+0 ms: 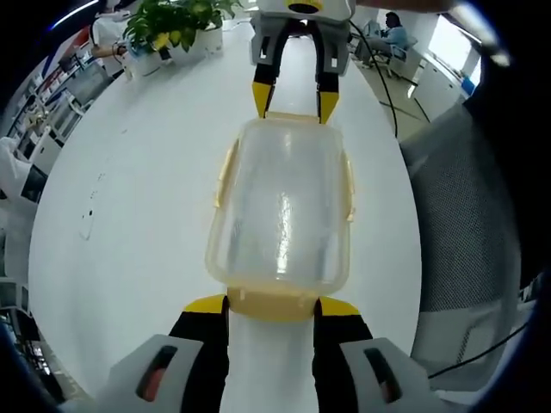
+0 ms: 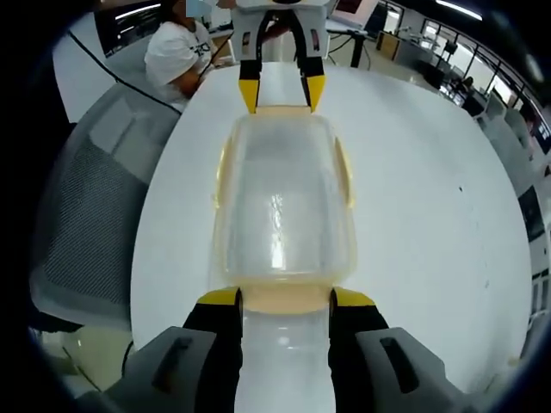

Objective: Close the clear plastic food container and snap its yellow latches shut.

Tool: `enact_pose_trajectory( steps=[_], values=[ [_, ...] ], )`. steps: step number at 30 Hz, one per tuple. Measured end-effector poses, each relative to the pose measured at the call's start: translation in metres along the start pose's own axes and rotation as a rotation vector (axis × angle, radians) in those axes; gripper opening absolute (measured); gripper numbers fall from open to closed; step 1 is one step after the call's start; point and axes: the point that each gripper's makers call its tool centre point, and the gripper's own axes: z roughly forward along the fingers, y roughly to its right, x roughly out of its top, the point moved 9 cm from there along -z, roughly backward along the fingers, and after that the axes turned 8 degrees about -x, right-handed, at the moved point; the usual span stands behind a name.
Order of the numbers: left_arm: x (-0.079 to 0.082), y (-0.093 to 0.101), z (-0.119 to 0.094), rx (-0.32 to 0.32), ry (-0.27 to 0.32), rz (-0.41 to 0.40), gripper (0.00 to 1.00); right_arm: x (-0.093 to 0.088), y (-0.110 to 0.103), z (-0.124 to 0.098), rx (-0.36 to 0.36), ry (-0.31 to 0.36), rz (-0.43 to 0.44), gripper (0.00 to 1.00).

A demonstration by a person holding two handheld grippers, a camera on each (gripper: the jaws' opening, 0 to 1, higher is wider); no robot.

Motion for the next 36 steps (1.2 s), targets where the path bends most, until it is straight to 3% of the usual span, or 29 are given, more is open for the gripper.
enact_pose_trajectory(
  steps=[36],
  values=[
    [0.039, 0.009, 0.022, -0.011, 0.042, 0.027, 0.32, -0.041, -0.007, -0.021, -0.023, -0.036, 0.006, 0.36]
  ],
)
